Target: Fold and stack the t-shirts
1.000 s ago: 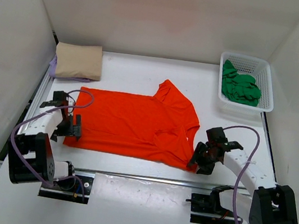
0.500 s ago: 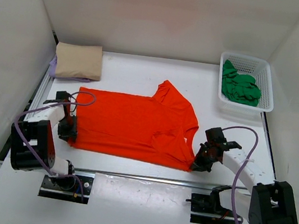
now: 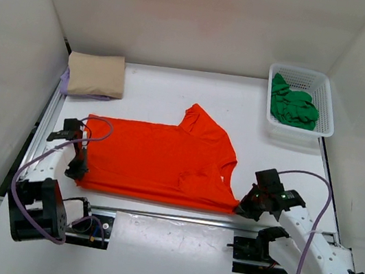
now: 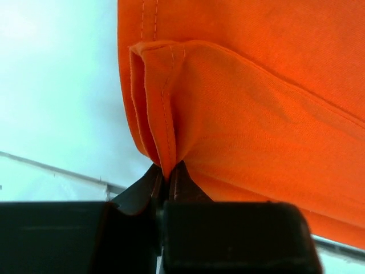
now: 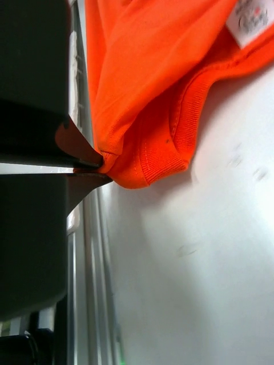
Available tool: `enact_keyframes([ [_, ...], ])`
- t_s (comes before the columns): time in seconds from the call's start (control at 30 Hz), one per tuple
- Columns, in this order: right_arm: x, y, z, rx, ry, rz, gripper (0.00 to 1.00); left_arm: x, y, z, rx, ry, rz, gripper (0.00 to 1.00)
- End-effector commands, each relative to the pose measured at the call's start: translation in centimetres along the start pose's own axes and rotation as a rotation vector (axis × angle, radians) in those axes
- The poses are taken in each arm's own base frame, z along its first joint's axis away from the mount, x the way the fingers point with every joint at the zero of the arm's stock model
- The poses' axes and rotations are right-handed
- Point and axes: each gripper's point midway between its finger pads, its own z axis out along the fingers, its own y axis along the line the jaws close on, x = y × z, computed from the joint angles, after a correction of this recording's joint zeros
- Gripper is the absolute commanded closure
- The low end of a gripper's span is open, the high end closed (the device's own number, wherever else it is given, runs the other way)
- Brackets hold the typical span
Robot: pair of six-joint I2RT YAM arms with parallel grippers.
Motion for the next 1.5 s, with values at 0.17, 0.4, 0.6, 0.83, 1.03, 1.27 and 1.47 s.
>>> enact_keyframes([
  [0.17,2.2,-4.5,0.6,0.162,0.000,0.091,0.86,5.0,2.4,0.5,-0.127,0.084,0.014,0.60],
  [0.4,-1.6,-0.9,-3.1,0.108,-0.115,-0.036,0.46,1.3,4.6,-1.4,-0.226,-0.056,-0.044,0.11],
  [0.6,-8.5,8.5,-7.8,0.070,-0.189,-0.350,0.41,-9.2,4.7,-6.4,-0.132,-0.331,-0.132,0.00],
  [0.83,-16.9,19.0,-1.7,0.124,-0.121,-0.539,0.38,-18.0,0.9,-3.6,0.095,-0.248,-0.085,0.04],
  [1.03,-22.9,26.3,7.3,0.113,-0.137,-0.542,0.37,-23.3,-1.8,-0.4,0.235,-0.222,-0.067,0.06],
  [1.27,-22.3,26.0,14.8,0.074,-0.038,-0.496,0.35,-23.7,-3.5,4.1,0.258,-0.147,-0.046,0.06],
  [1.47,-20.6,23.5,15.9,0.138,0.001,-0.501,0.45,-21.7,-4.9,6.1,0.302,-0.070,-0.034,0.32],
])
